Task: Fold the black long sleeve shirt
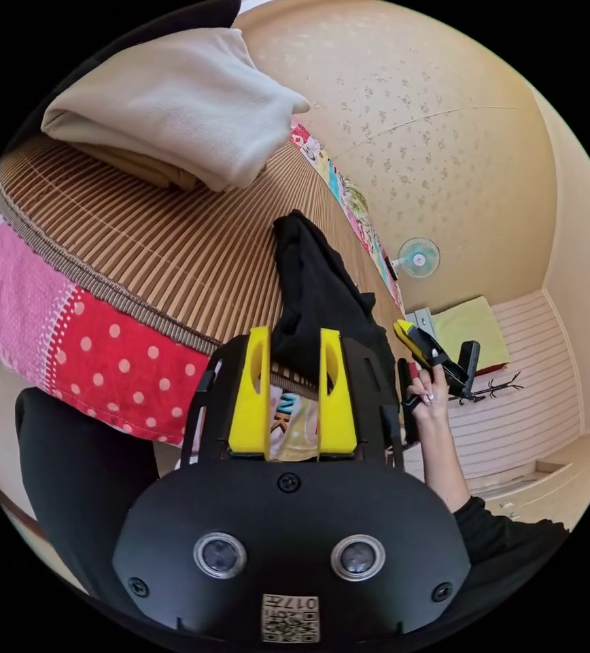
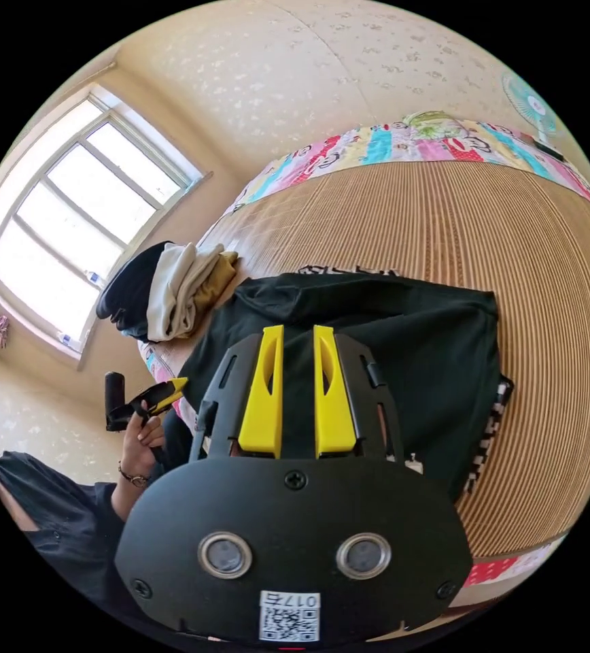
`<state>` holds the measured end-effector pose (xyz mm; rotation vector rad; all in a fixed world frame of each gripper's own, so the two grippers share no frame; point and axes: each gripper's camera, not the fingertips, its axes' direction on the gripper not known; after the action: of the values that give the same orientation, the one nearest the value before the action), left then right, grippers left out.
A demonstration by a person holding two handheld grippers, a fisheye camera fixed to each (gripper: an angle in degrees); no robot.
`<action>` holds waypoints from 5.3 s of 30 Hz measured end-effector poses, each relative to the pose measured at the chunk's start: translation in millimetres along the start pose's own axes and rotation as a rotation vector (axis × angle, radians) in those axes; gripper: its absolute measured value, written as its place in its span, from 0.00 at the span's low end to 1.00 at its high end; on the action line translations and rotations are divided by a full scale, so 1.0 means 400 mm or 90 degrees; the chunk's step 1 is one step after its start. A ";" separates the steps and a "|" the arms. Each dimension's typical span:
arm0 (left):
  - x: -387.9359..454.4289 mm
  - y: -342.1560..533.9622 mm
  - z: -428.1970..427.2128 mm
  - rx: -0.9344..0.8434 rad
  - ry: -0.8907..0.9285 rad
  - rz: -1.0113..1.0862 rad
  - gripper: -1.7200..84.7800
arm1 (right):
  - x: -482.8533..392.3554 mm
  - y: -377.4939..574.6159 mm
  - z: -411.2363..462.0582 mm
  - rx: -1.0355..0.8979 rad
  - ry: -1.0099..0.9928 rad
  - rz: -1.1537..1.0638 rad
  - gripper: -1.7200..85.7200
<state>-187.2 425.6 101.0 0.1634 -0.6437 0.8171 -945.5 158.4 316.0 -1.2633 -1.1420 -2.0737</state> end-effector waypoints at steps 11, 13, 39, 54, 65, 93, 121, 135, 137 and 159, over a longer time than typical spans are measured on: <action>-0.075 -0.035 0.018 -0.047 0.078 -0.009 0.08 | -0.134 -0.142 0.433 -0.139 0.077 -0.095 0.11; -0.079 -0.039 0.018 -0.046 0.081 -0.009 0.08 | -0.133 -0.154 0.516 -0.175 0.100 -0.096 0.11; -0.176 -0.083 -0.019 -0.059 0.163 -0.059 0.07 | -0.210 0.138 0.842 -0.118 0.297 -0.248 0.05; -0.209 -0.087 -0.042 -0.068 0.181 -0.060 0.07 | -0.125 0.085 0.931 -0.150 0.339 -0.201 0.06; -0.229 -0.085 -0.042 -0.067 0.195 -0.071 0.07 | 0.051 0.070 0.585 -0.086 0.205 -0.107 0.10; -0.213 0.006 -0.059 -0.020 0.134 -0.047 0.13 | -0.103 -0.031 0.690 0.027 0.425 -0.061 0.11; -0.171 0.054 0.024 -0.020 0.303 0.086 0.14 | -0.377 -0.311 0.429 -0.274 0.109 -0.166 0.06; -0.131 0.075 0.182 -0.146 0.321 0.101 0.17 | 0.500 0.104 -0.193 0.044 0.051 0.311 0.13; -0.108 0.081 0.202 -0.153 0.316 0.120 0.18 | 0.523 0.160 -0.255 0.097 -0.002 0.318 0.15; 0.221 0.227 0.530 -0.363 0.195 0.130 0.05 | 0.416 0.526 -0.534 0.155 -0.213 0.328 0.19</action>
<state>-307.8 463.6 313.2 -0.5439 -0.5847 0.8030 -980.4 -129.4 499.2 -1.6127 -1.0236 -1.3451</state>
